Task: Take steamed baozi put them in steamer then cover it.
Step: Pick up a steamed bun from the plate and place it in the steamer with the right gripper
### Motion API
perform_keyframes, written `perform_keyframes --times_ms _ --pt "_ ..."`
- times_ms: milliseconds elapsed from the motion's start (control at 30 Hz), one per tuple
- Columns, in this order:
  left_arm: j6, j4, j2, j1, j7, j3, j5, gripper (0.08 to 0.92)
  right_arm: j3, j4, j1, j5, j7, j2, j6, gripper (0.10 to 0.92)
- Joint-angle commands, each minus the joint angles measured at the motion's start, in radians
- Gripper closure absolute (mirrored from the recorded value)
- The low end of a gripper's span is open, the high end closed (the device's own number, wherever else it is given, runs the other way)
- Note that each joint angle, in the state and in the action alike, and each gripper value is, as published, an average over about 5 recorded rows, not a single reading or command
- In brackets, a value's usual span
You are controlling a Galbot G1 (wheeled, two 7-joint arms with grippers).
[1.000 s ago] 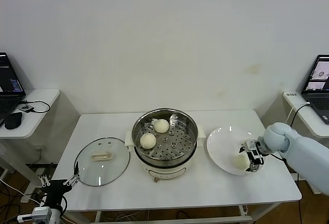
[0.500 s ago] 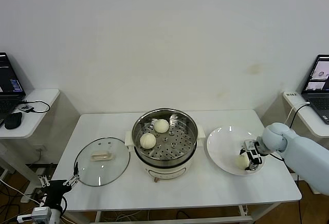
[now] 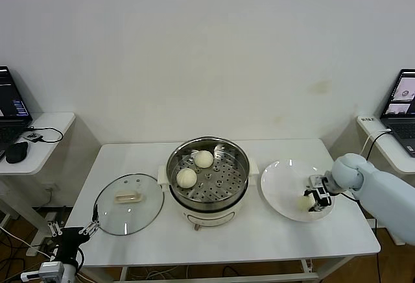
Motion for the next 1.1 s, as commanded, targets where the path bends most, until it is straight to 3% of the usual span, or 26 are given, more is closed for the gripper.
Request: perform_keyframes --times_ms 33,333,600,1100 --pt "0.001 -0.004 0.003 0.000 0.001 -0.002 -0.001 0.177 -0.061 0.070 0.106 0.075 -0.003 -0.057 -0.018 0.464" --pt "0.004 -0.014 0.013 0.003 0.002 -0.011 -0.012 0.177 -0.291 0.132 0.534 0.244 -0.020 -0.092 -0.034 0.457" --pt "0.003 -0.013 0.007 0.002 0.003 -0.010 -0.015 0.177 -0.499 0.162 0.887 0.404 -0.016 0.056 -0.055 0.454" --pt "0.000 -0.014 -0.014 0.008 0.002 -0.018 -0.014 0.177 -0.600 0.201 0.834 0.497 0.047 0.360 -0.020 0.448"
